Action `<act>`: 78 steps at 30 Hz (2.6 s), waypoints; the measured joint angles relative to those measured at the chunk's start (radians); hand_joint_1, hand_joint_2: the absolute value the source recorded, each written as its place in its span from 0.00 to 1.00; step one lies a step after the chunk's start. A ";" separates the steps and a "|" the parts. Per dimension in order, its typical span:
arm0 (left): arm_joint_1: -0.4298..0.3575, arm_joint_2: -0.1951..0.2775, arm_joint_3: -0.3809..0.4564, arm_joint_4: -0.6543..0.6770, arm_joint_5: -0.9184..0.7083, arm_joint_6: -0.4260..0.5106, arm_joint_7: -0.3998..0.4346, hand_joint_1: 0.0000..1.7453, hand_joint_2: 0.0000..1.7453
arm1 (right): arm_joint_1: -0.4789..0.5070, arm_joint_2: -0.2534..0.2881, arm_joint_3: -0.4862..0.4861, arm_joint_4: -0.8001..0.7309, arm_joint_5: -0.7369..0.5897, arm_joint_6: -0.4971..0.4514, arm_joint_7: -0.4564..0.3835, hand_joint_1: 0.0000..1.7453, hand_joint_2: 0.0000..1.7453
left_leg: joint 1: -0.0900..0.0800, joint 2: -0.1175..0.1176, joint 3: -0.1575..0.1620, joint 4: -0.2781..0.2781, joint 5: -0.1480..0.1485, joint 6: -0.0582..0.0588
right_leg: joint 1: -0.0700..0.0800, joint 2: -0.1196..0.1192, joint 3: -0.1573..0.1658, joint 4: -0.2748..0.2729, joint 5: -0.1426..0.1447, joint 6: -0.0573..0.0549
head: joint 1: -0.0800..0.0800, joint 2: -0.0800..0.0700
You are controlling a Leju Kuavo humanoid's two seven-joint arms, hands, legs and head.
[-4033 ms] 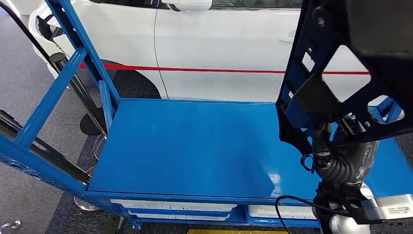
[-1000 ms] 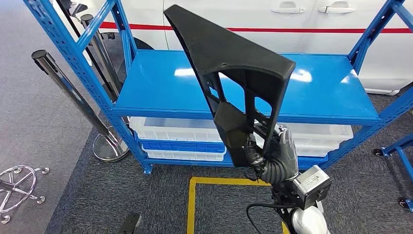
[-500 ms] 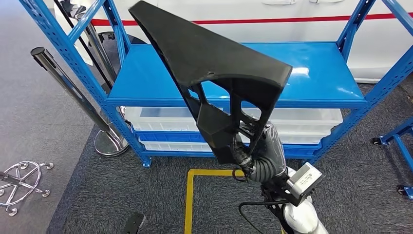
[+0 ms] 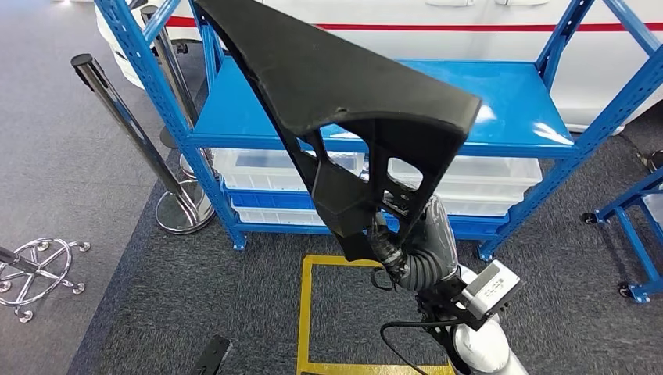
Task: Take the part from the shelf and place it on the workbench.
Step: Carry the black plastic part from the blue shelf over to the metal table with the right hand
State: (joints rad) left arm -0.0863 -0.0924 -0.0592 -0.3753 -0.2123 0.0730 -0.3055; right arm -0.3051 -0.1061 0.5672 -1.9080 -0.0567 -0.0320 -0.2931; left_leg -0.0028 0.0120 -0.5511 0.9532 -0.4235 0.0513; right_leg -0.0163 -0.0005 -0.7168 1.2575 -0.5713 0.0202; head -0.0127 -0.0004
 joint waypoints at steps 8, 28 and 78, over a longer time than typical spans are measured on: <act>-0.010 0.006 -0.026 -0.012 -0.006 -0.010 0.004 0.00 1.00 | 0.046 0.001 0.004 -0.004 0.064 -0.035 0.000 1.00 1.00 | 0.003 -0.001 -0.116 0.084 0.045 -0.037 | 0.000 0.004 0.193 -0.206 0.030 -0.011 | -0.002 0.000; -0.023 0.013 -0.042 -0.014 -0.008 -0.024 0.008 0.00 1.00 | 0.110 0.006 0.006 -0.014 0.107 -0.063 0.011 1.00 1.00 | 0.006 -0.001 0.057 -0.005 -0.039 -0.014 | -0.006 -0.002 -0.019 -0.146 0.100 -0.006 | 0.000 0.000; -0.042 0.001 -0.064 -0.014 0.035 -0.019 0.014 0.00 1.00 | 0.057 -0.018 0.007 0.012 0.090 0.037 0.050 1.00 1.00 | 0.015 -0.005 -0.193 0.301 -0.146 -0.079 | -0.002 -0.011 0.137 -0.233 0.102 -0.057 | -0.002 0.000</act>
State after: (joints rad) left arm -0.1283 -0.0916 -0.1237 -0.3895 -0.1776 0.0543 -0.2911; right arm -0.2477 -0.1240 0.5741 -1.8956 0.0338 0.0054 -0.2429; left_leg 0.0121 0.0071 -0.7439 1.2538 -0.5699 -0.0277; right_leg -0.0187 -0.0111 -0.5803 1.0244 -0.4692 -0.0372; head -0.0145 -0.0004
